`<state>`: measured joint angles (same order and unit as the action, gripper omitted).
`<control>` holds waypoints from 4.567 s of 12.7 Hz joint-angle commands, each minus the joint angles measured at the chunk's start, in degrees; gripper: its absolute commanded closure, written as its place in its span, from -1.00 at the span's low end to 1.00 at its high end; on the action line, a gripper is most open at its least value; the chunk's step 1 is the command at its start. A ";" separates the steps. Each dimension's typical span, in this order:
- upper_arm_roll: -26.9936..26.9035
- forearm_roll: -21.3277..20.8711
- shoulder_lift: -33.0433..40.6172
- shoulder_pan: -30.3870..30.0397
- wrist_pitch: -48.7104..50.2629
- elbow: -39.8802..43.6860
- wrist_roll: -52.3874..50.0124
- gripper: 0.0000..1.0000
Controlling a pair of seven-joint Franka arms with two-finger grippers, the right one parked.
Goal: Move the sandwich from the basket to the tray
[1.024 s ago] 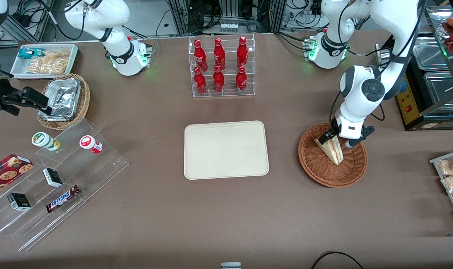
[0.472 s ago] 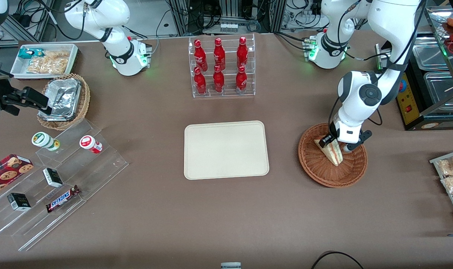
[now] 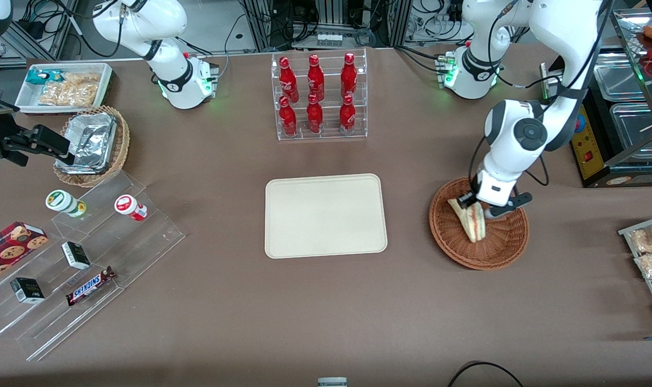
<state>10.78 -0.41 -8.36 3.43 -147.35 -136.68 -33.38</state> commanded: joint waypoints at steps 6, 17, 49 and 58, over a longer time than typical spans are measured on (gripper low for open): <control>16.43 -8.51 -12.79 0.61 33.36 31.80 -10.61 0.84; 17.78 -14.08 -35.31 19.76 29.59 56.95 -30.95 0.98; 14.97 -17.53 -25.49 18.03 40.00 56.88 -33.95 -1.00; 15.05 -16.99 -12.39 5.11 40.92 41.07 -26.48 -1.00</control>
<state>25.57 -18.51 -26.77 11.39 -106.02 -89.30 -60.96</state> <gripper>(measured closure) 0.000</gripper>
